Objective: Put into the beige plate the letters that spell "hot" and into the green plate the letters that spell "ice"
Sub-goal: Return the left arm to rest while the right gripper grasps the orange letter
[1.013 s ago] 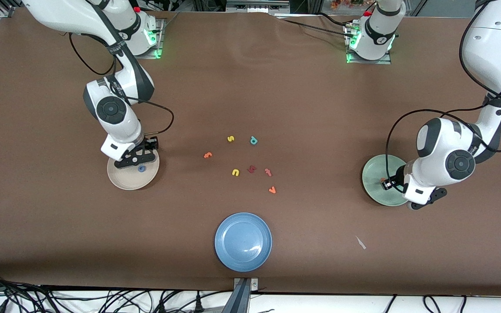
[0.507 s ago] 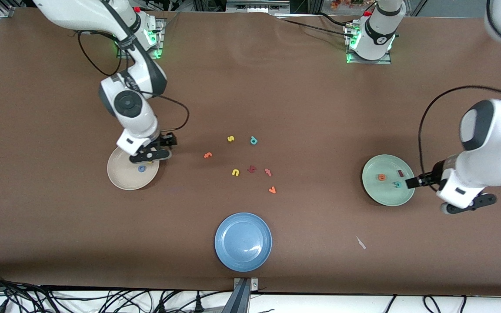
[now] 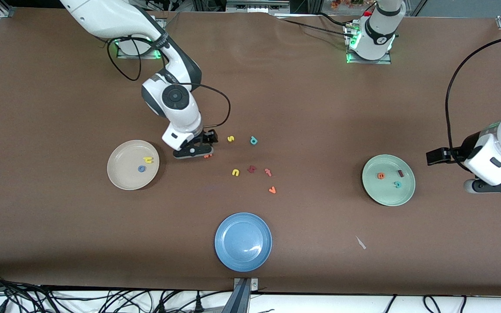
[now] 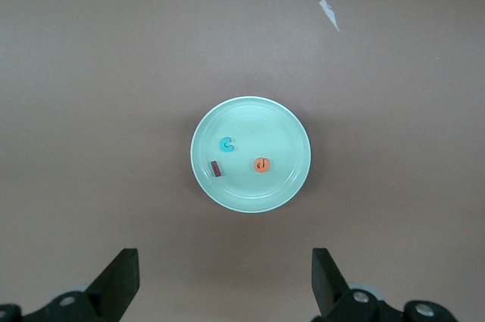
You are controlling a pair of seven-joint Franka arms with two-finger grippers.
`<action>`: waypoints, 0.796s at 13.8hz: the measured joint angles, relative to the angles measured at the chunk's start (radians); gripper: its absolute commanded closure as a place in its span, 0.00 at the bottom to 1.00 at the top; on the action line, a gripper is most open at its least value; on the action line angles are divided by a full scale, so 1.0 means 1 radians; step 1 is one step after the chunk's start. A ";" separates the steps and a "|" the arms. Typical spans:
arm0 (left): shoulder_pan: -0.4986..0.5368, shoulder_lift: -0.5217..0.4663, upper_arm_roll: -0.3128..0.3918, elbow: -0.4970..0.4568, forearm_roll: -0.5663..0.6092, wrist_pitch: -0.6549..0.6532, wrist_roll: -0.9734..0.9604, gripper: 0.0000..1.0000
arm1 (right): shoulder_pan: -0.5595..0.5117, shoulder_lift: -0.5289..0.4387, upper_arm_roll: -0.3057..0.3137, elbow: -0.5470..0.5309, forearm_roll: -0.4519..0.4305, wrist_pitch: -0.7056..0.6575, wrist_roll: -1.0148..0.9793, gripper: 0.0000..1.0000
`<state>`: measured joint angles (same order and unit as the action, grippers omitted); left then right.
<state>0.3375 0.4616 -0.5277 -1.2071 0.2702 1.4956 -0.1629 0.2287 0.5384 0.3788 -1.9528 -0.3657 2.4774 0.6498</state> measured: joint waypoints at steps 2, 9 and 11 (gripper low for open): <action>0.000 -0.018 0.000 0.003 0.000 -0.003 0.019 0.00 | 0.000 0.033 -0.001 0.006 -0.044 0.038 0.000 0.01; -0.004 -0.049 -0.001 0.041 -0.021 -0.005 0.024 0.00 | 0.000 0.090 -0.002 0.006 -0.175 0.092 0.017 0.01; -0.004 -0.052 0.000 0.041 -0.037 -0.006 0.024 0.00 | 0.001 0.097 -0.002 0.005 -0.197 0.099 0.029 0.06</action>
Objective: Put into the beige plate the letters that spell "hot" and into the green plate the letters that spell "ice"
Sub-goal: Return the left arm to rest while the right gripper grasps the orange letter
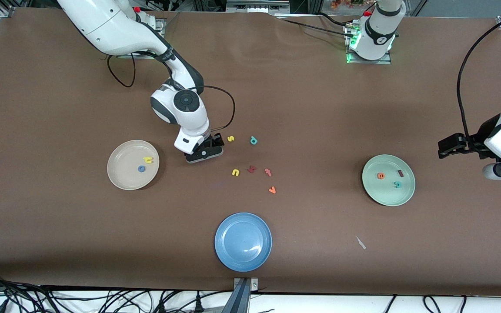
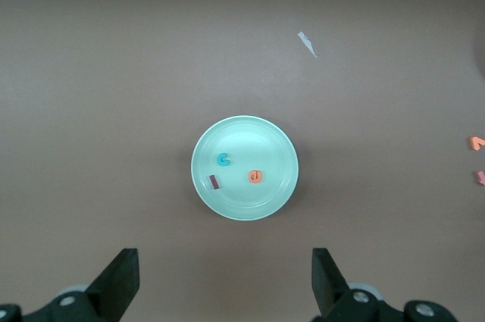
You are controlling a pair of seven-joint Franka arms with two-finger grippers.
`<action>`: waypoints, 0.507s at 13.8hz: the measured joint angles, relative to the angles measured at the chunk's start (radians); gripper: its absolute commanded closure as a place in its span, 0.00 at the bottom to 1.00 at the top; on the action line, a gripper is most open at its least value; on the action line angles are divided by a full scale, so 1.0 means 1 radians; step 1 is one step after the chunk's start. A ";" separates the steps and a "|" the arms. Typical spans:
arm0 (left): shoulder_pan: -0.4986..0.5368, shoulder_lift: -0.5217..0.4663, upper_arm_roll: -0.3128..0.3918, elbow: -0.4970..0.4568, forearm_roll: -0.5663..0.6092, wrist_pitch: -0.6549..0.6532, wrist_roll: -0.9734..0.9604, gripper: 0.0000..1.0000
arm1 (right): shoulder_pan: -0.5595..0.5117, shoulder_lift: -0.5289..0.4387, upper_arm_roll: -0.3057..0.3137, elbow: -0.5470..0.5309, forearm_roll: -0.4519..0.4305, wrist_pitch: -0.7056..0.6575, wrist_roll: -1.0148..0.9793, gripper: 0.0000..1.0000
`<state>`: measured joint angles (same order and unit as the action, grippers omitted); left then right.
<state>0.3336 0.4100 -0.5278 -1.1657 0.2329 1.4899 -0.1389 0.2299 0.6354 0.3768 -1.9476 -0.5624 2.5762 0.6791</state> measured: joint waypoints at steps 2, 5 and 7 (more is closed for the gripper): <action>0.002 0.000 0.001 0.000 -0.006 0.000 0.000 0.00 | 0.002 0.007 0.000 -0.002 -0.017 0.008 0.016 0.16; 0.001 0.000 0.001 0.000 -0.007 -0.001 0.000 0.00 | 0.004 0.012 0.002 -0.002 -0.025 0.015 0.020 0.32; -0.023 0.000 0.011 0.000 -0.008 -0.001 0.001 0.00 | 0.005 0.012 0.003 -0.002 -0.025 0.017 0.021 0.42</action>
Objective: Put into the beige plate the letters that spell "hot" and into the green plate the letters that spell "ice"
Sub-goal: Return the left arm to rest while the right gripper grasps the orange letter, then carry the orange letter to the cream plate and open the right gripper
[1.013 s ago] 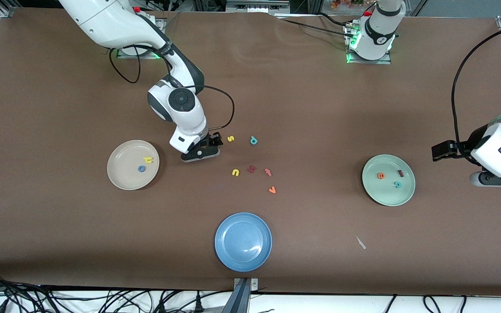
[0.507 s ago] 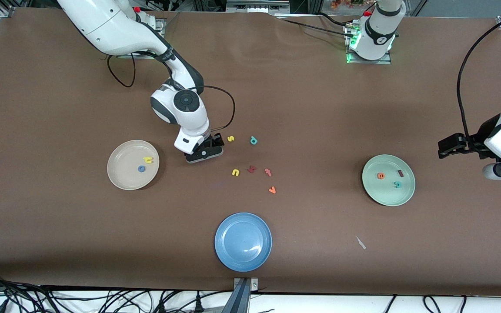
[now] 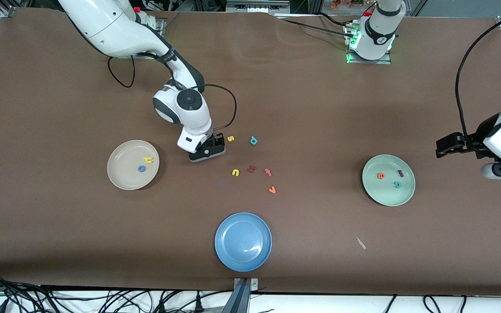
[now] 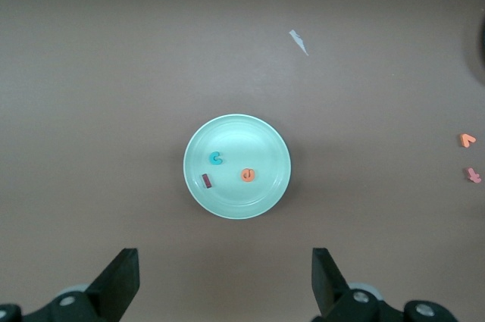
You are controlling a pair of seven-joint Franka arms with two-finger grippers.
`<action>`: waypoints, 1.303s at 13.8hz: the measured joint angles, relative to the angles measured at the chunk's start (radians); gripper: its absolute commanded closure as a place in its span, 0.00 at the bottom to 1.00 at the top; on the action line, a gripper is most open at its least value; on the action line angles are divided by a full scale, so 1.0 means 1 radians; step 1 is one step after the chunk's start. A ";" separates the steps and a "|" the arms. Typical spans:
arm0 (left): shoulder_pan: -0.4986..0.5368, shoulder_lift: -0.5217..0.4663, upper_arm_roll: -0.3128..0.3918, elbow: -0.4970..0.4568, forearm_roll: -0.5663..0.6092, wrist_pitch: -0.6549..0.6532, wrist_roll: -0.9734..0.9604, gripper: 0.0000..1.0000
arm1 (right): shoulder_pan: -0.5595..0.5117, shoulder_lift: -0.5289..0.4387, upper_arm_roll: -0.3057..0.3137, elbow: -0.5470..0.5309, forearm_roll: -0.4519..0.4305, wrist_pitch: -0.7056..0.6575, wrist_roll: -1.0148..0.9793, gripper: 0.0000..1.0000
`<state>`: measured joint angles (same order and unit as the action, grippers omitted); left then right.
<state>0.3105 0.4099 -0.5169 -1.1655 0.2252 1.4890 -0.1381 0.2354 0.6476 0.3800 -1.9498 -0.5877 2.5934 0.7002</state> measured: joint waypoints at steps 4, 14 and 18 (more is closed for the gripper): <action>-0.271 -0.044 0.321 0.001 -0.135 -0.009 0.000 0.00 | 0.000 -0.006 0.000 0.001 -0.001 0.000 0.000 0.69; -0.291 -0.063 0.406 -0.031 -0.192 -0.039 0.092 0.00 | -0.003 -0.014 -0.006 0.002 -0.002 0.001 -0.027 0.32; -0.291 -0.063 0.406 -0.031 -0.192 -0.039 0.092 0.00 | -0.006 -0.014 -0.009 0.019 -0.002 0.001 -0.026 0.27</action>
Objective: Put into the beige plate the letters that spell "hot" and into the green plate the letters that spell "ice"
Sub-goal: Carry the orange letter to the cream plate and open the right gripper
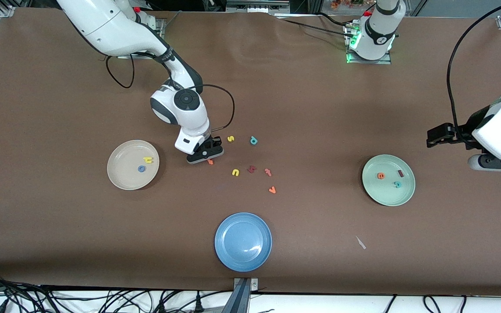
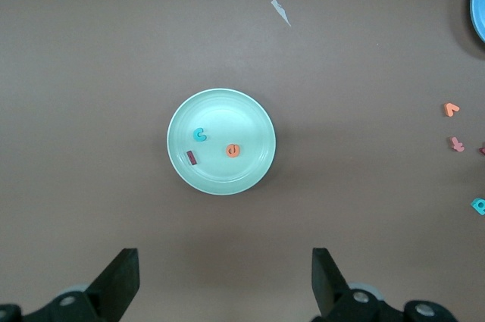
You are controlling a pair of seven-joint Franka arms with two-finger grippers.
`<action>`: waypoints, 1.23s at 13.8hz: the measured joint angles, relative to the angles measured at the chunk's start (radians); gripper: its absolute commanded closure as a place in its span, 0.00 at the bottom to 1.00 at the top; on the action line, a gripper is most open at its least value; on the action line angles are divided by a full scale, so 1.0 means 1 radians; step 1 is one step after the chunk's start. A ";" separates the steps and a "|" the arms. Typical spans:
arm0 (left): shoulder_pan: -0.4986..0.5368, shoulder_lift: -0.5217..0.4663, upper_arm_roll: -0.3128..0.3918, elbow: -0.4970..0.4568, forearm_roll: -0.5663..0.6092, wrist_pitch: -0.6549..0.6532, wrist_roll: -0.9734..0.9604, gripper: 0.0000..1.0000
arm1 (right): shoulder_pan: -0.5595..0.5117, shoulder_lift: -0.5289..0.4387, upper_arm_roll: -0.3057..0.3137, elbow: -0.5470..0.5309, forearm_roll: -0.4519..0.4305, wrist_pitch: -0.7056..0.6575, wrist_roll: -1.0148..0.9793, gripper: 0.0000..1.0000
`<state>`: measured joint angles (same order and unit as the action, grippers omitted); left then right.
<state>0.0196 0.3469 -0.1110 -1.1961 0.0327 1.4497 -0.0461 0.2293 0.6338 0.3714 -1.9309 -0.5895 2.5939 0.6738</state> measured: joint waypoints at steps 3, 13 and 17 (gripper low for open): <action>0.000 0.000 0.001 0.000 0.000 0.000 0.000 0.00 | 0.000 0.007 -0.001 0.019 0.000 0.000 0.000 0.31; -0.002 -0.001 0.004 0.000 0.000 0.000 0.000 0.00 | 0.003 0.035 0.002 0.036 0.001 0.009 0.002 0.99; 0.000 -0.001 0.004 0.000 0.000 -0.001 0.001 0.00 | 0.003 0.035 0.001 0.038 0.001 0.009 0.000 1.00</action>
<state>0.0199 0.3462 -0.1068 -1.1961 0.0327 1.4492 -0.0450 0.2320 0.6692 0.3727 -1.8930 -0.5884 2.6034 0.6741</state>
